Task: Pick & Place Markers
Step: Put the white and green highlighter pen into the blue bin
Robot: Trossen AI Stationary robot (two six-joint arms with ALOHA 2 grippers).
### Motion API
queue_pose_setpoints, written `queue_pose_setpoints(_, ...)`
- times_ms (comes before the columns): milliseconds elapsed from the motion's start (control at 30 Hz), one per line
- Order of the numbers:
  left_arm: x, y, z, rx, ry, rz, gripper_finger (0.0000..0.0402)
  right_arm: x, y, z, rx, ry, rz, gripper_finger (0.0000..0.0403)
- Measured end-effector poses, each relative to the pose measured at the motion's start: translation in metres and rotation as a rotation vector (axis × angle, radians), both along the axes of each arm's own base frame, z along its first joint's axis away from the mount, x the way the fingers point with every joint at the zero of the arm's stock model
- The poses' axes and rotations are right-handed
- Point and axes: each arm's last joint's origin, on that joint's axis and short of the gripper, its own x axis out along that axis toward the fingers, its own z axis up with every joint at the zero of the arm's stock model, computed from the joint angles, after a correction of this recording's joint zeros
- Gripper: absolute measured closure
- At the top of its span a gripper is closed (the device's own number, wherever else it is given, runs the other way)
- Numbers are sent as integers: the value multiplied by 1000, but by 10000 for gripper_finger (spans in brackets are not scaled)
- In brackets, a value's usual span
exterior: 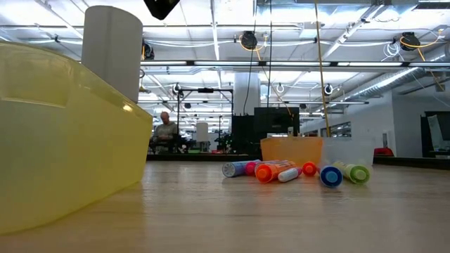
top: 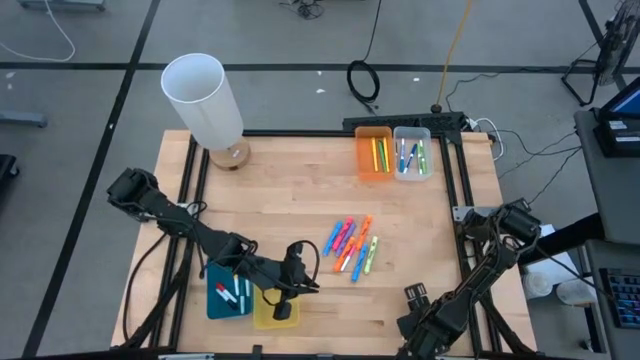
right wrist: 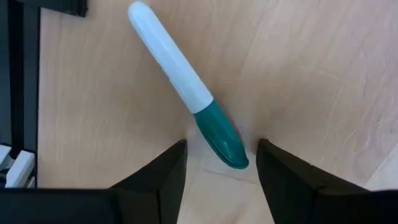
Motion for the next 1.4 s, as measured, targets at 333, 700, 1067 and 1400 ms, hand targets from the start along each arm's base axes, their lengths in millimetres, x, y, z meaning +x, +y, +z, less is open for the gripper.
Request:
queue_pose_setpoints(333,0,0,0,0,0,2,355,4,-1,0,-11,-45,28,228)
queue_pose_setpoints(700,0,0,-1,5,7,1,355,8,0,0,4,-86,90,244)
queue_pose_setpoints(1067,0,1,-1,11,12,2,355,12,-1,0,14,-102,137,318)
queue_pose_setpoints(1400,5,10,-1,-11,17,45,355,26,-11,2,8,-129,53,377)
